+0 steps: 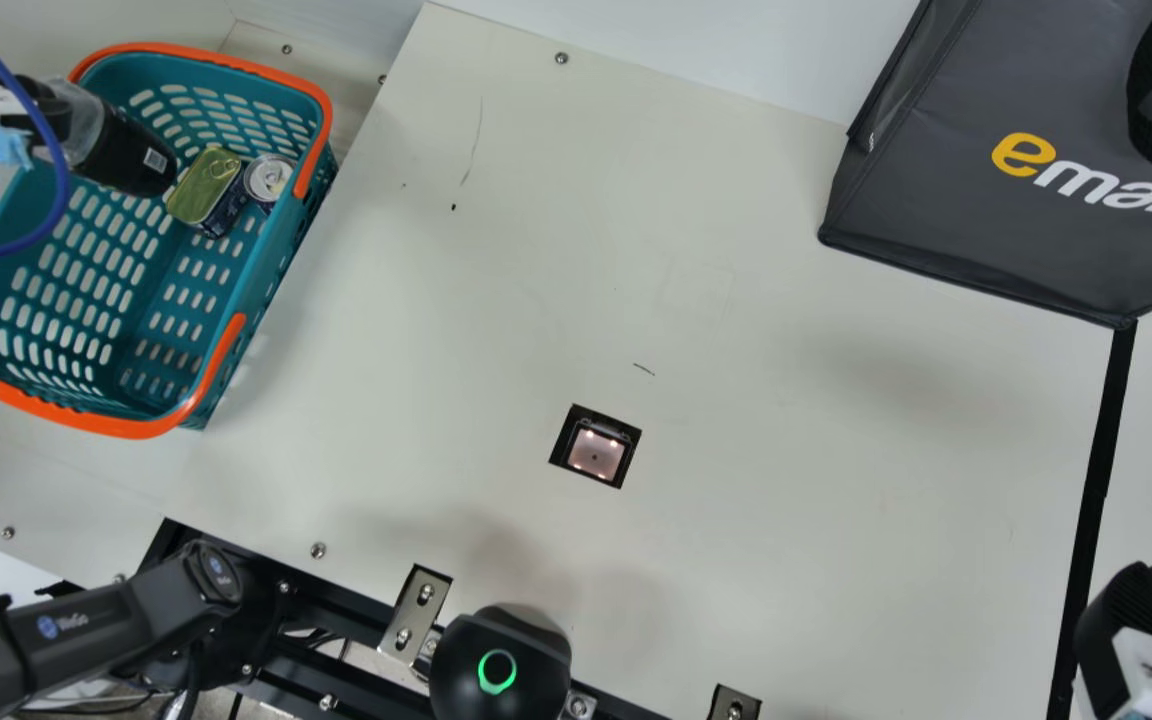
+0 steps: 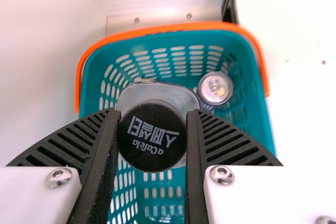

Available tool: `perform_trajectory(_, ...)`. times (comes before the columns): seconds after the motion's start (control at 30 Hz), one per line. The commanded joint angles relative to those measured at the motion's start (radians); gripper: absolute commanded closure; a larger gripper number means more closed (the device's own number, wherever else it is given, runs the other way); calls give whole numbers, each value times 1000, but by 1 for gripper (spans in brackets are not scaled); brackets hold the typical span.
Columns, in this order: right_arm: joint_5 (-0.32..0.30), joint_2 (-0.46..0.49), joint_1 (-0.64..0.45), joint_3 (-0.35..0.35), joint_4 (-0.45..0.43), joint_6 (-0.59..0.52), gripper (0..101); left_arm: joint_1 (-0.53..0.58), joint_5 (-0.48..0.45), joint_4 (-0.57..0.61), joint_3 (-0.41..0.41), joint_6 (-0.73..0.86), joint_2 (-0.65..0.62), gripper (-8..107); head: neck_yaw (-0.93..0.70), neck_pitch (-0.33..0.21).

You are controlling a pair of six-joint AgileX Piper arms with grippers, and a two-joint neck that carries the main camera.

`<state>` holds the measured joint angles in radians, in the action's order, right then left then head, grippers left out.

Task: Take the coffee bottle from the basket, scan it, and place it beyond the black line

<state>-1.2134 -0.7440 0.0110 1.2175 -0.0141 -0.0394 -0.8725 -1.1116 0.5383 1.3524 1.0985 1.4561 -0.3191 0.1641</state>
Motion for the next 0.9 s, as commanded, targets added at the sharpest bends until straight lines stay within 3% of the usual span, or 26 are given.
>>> perform_trajectory(0.0,0,0,0,0,0,0,10,19,-2,2,4,-12,-10,89,-2,-26)
perform_trajectory(0.87,0,0,0,0,0,0,10,332,-10,-2,-5,-241,-156,89,-2,-26)
